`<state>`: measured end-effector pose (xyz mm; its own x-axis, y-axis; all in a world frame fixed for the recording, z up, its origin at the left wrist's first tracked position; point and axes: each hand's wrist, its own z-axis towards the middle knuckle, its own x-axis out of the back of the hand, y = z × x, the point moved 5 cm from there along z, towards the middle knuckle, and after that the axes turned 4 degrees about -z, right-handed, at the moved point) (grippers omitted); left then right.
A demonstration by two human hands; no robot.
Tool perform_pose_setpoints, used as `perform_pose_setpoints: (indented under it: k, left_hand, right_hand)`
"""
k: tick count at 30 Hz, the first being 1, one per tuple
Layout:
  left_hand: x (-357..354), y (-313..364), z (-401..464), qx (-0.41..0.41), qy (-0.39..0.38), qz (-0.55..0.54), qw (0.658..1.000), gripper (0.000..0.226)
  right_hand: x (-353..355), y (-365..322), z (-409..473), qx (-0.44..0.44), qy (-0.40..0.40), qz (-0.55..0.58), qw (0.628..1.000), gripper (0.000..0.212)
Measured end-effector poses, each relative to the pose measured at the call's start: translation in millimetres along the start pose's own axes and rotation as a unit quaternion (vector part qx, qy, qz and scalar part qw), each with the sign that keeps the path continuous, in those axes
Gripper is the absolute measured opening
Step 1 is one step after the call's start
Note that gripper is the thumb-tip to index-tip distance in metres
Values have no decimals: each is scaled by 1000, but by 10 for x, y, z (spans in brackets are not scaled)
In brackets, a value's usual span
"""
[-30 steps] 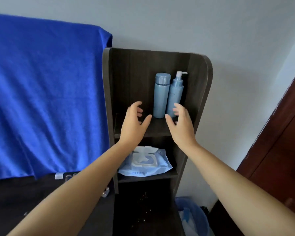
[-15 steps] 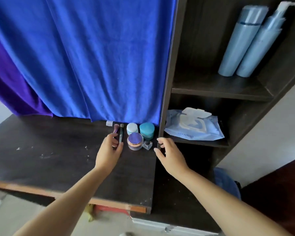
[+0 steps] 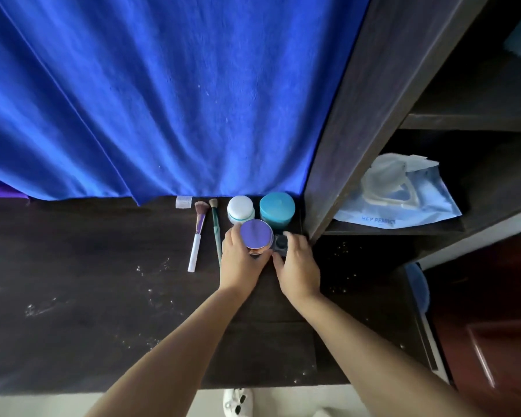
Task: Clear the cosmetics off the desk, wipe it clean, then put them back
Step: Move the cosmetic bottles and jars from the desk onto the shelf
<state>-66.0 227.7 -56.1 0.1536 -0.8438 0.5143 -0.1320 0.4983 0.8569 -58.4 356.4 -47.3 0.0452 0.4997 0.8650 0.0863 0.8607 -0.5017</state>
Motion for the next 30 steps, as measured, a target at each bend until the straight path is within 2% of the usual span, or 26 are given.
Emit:
perform_pose_setpoints:
  k: [5,10,17,23,27,30]
  left_hand:
    - [109,-21,-79,3,-4,1,1000,74]
    - [341,304,-397,-47,13,-8,999,70]
    - [445,1585,-905,-197,40,-57,978,64]
    - [182,3020,-1251,-340,6,-149,929,64]
    - [-13,3707,-988,-321,2,-173,931,61]
    - [-195,3953,-604,-278,-11,-103,955,64]
  right_hand:
    - [93,31,-29,-4,-20,28,999,39]
    - [570,10,-238,62,7,73,995,37]
    - [1940,148,-433,136,89,125,979,34]
    - [3400,382,-420,144,203,160,955,35]
    - [3963,585,-172,108,257,121,953,36]
    - [4088,682,112,59,248,95,962,30]
